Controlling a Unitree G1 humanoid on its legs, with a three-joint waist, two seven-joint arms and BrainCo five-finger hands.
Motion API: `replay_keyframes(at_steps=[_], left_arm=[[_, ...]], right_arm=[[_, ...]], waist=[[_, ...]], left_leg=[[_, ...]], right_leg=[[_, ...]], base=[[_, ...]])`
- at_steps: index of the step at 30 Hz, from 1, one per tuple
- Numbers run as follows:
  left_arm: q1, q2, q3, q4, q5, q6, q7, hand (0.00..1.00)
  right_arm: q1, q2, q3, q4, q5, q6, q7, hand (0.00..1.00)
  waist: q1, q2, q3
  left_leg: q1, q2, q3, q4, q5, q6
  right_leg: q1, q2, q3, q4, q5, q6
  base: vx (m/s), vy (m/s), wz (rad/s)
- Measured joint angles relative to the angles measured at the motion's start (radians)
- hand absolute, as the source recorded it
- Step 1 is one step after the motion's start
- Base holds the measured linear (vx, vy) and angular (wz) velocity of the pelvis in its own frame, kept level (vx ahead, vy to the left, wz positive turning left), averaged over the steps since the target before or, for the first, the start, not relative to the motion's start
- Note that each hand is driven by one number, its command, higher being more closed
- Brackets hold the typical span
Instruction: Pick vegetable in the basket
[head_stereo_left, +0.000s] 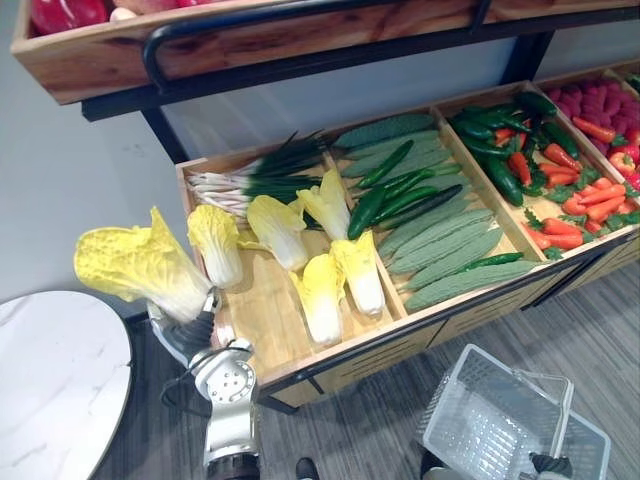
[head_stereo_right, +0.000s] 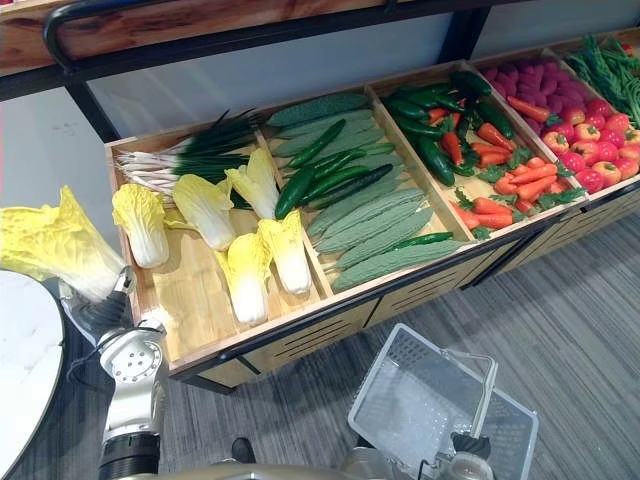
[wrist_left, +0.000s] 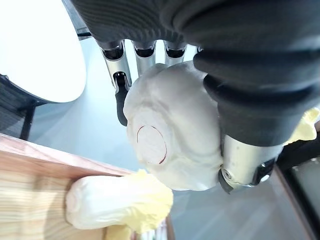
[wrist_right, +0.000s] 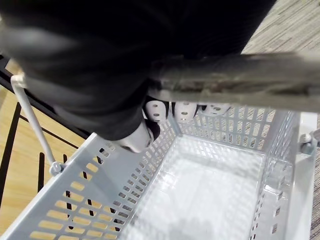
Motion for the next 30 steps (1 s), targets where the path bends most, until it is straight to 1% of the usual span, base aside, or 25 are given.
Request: replay_keyframes(at_steps=[2, 5, 6, 7, 9, 11, 12, 13, 14, 15, 16, 17, 18, 20, 21, 22, 23, 24, 26, 28, 29, 30], left_arm=[[0.008, 0.003, -0.032, -0.058, 0.001, -0.001, -0.007, 1.00], [0.016, 0.027, -0.106, -0.135, 0.007, -0.006, -0.041, 1.00], [0.016, 0.038, -0.130, -0.155, 0.034, -0.018, -0.063, 1.00], [0.016, 0.044, -0.142, -0.164, 0.039, -0.025, -0.071, 1.00], [0.016, 0.070, -0.184, -0.190, 0.043, -0.046, -0.117, 1.00], [0.015, 0.082, -0.201, -0.209, 0.044, -0.063, -0.145, 1.00], [0.016, 0.094, -0.209, -0.217, 0.062, -0.075, -0.162, 1.00], [0.016, 0.101, -0.214, -0.217, 0.069, -0.081, -0.171, 1.00], [0.016, 0.110, -0.226, -0.217, 0.071, -0.088, -0.190, 1.00], [0.018, 0.117, -0.233, -0.217, 0.070, -0.094, -0.199, 1.00], [0.023, 0.130, -0.241, -0.217, 0.067, -0.108, -0.217, 1.00], [0.023, 0.139, -0.248, -0.217, 0.065, -0.112, -0.228, 1.00], [0.023, 0.159, -0.273, -0.219, 0.061, -0.129, -0.252, 1.00], [0.024, 0.180, -0.304, -0.224, 0.058, -0.152, -0.284, 1.00], [0.025, 0.193, -0.321, -0.240, 0.052, -0.163, -0.311, 1.00], [0.026, 0.202, -0.331, -0.250, 0.035, -0.171, -0.322, 1.00], [0.026, 0.226, -0.344, -0.263, 0.013, -0.193, -0.338, 1.00], [0.027, 0.255, -0.354, -0.271, -0.035, -0.212, -0.369, 1.00], [0.030, 0.289, -0.366, -0.274, -0.083, -0.235, -0.400, 1.00], [0.030, 0.319, -0.384, -0.274, -0.117, -0.245, -0.434, 1.00], [0.030, 0.348, -0.404, -0.274, -0.162, -0.256, -0.468, 1.00], [0.030, 0.374, -0.426, -0.274, -0.179, -0.258, -0.486, 1.00]], right_arm=[[0.001, -0.003, 0.002, 0.013, 0.000, -0.001, 0.008, 1.00], [0.001, -0.015, 0.001, 0.029, -0.001, 0.001, 0.012, 1.00], [-0.003, -0.028, 0.001, 0.039, -0.003, 0.001, 0.014, 1.00], [-0.004, -0.036, 0.002, 0.043, -0.004, 0.001, 0.014, 1.00], [-0.001, -0.078, 0.002, 0.049, -0.040, 0.002, 0.017, 1.00], [-0.002, -0.117, 0.011, 0.044, -0.059, 0.002, 0.028, 1.00], [-0.002, -0.146, 0.039, 0.029, -0.076, 0.003, 0.034, 1.00], [-0.002, -0.157, 0.051, 0.008, -0.080, 0.004, 0.035, 1.00], [0.009, -0.182, 0.084, -0.041, -0.094, 0.004, 0.039, 1.00], [0.012, -0.205, 0.115, -0.081, -0.111, 0.004, 0.047, 1.00], [0.015, -0.241, 0.165, -0.144, -0.126, 0.004, 0.065, 1.00], [0.022, -0.261, 0.191, -0.180, -0.141, 0.000, 0.071, 1.00], [0.030, -0.315, 0.239, -0.249, -0.169, -0.016, 0.082, 1.00], [0.030, -0.367, 0.277, -0.306, -0.201, -0.036, 0.101, 1.00], [0.027, -0.403, 0.310, -0.339, -0.225, -0.052, 0.112, 1.00], [0.027, -0.419, 0.325, -0.356, -0.233, -0.061, 0.118, 1.00], [0.026, -0.452, 0.362, -0.394, -0.237, -0.072, 0.128, 1.00], [0.025, -0.482, 0.398, -0.438, -0.240, -0.083, 0.149, 1.00], [0.020, -0.519, 0.440, -0.486, -0.243, -0.098, 0.169, 1.00], [0.018, -0.559, 0.477, -0.523, -0.242, -0.115, 0.185, 1.00], [0.014, -0.590, 0.507, -0.549, -0.237, -0.124, 0.190, 1.00], [0.012, -0.607, 0.522, -0.565, -0.235, -0.135, 0.196, 1.00]], waist=[[0.000, -0.008, -0.012], [0.000, -0.021, -0.029], [0.001, -0.026, -0.035], [0.001, -0.028, -0.036], [-0.002, -0.031, -0.043], [-0.003, -0.030, -0.046], [-0.004, -0.030, -0.046], [-0.006, -0.030, -0.047], [-0.010, -0.029, -0.047], [-0.015, -0.029, -0.047], [-0.030, -0.028, -0.047], [-0.031, -0.027, -0.048], [-0.032, -0.024, -0.050], [-0.044, -0.023, -0.051], [-0.057, -0.023, -0.051], [-0.059, -0.022, -0.052], [-0.058, -0.022, -0.052], [-0.068, -0.018, -0.053], [-0.081, -0.015, -0.053], [-0.082, -0.012, -0.053], [-0.084, -0.009, -0.052], [-0.085, -0.009, -0.052]], left_leg=[[-0.005, 0.001, 0.000, 0.000, 0.002, -0.001], [-0.012, 0.001, 0.003, 0.000, 0.005, -0.001], [-0.010, 0.001, 0.015, 0.000, 0.005, -0.001], [-0.007, 0.001, 0.027, 0.000, 0.005, -0.001], [0.013, 0.001, 0.060, 0.000, 0.001, -0.004], [0.024, 0.003, 0.101, 0.000, -0.004, -0.005], [0.033, 0.004, 0.134, 0.000, -0.007, -0.007], [0.039, 0.005, 0.148, 0.000, -0.010, -0.009], [0.053, 0.005, 0.179, 0.000, -0.015, -0.012], [0.067, 0.006, 0.209, 0.000, -0.020, -0.014], [0.086, 0.005, 0.249, 0.000, -0.027, -0.015], [0.095, 0.004, 0.271, 0.000, -0.032, -0.017], [0.117, 0.000, 0.323, 0.000, -0.042, -0.023], [0.134, -0.005, 0.364, 0.000, -0.050, -0.026], [0.145, -0.009, 0.392, 0.000, -0.055, -0.027], [0.152, -0.011, 0.412, 0.000, -0.059, -0.030], [0.165, -0.015, 0.448, 0.000, -0.065, -0.034], [0.181, -0.018, 0.484, 0.000, -0.069, -0.037], [0.202, -0.024, 0.525, 0.000, -0.076, -0.043], [0.216, -0.030, 0.561, 0.000, -0.084, -0.048], [0.225, -0.033, 0.586, 0.000, -0.088, -0.050], [0.233, -0.036, 0.604, 0.000, -0.092, -0.053]], right_leg=[[-0.005, 0.000, 0.002, 0.000, -0.001, 0.003], [-0.015, 0.001, 0.012, 0.000, 0.005, 0.011], [-0.021, 0.002, 0.027, 0.000, 0.007, 0.013], [-0.022, 0.002, 0.035, 0.000, 0.009, 0.015], [-0.028, 0.005, 0.072, 0.000, 0.014, 0.022], [-0.044, 0.009, 0.113, 0.000, 0.021, 0.023], [-0.057, 0.015, 0.146, -0.001, 0.028, 0.023], [-0.062, 0.018, 0.160, -0.002, 0.031, 0.023], [-0.071, 0.025, 0.193, -0.001, 0.038, 0.023], [-0.077, 0.030, 0.223, -0.002, 0.044, 0.024], [-0.085, 0.037, 0.260, -0.001, 0.050, 0.024], [-0.090, 0.040, 0.281, -0.002, 0.053, 0.025], [-0.103, 0.049, 0.332, -0.003, 0.064, 0.029], [-0.111, 0.056, 0.375, -0.008, 0.074, 0.032], [-0.114, 0.060, 0.400, -0.017, 0.084, 0.034], [-0.120, 0.064, 0.420, -0.019, 0.089, 0.035], [-0.128, 0.072, 0.454, -0.024, 0.098, 0.036], [-0.128, 0.080, 0.489, -0.035, 0.111, 0.037], [-0.132, 0.091, 0.529, -0.039, 0.118, 0.040], [-0.140, 0.097, 0.560, -0.039, 0.120, 0.042], [-0.145, 0.101, 0.585, -0.042, 0.126, 0.045], [-0.144, 0.104, 0.602, -0.050, 0.132, 0.047]], base=[[-0.04, -0.010, 0.01], [0.00, 0.000, -0.05], [0.00, 0.001, -0.21], [0.01, 0.004, -0.33], [0.01, 0.008, -0.44], [0.00, 0.009, -0.63], [-0.01, 0.007, -0.74], [-0.02, 0.004, -0.77], [-0.02, 0.001, -0.74], [-0.03, 0.003, -0.97], [-0.02, 0.006, -0.87], [-0.03, 0.011, -1.11], [-0.03, 0.010, -1.03], [-0.02, 0.004, -0.83], [-0.02, -0.006, -0.57], [-0.04, -0.009, -0.85], [-0.05, -0.017, -0.91], [-0.04, -0.015, -0.91], [-0.04, -0.013, -0.69], [-0.04, -0.007, -0.61], [-0.05, -0.009, -0.59], [-0.05, -0.014, -0.64]])
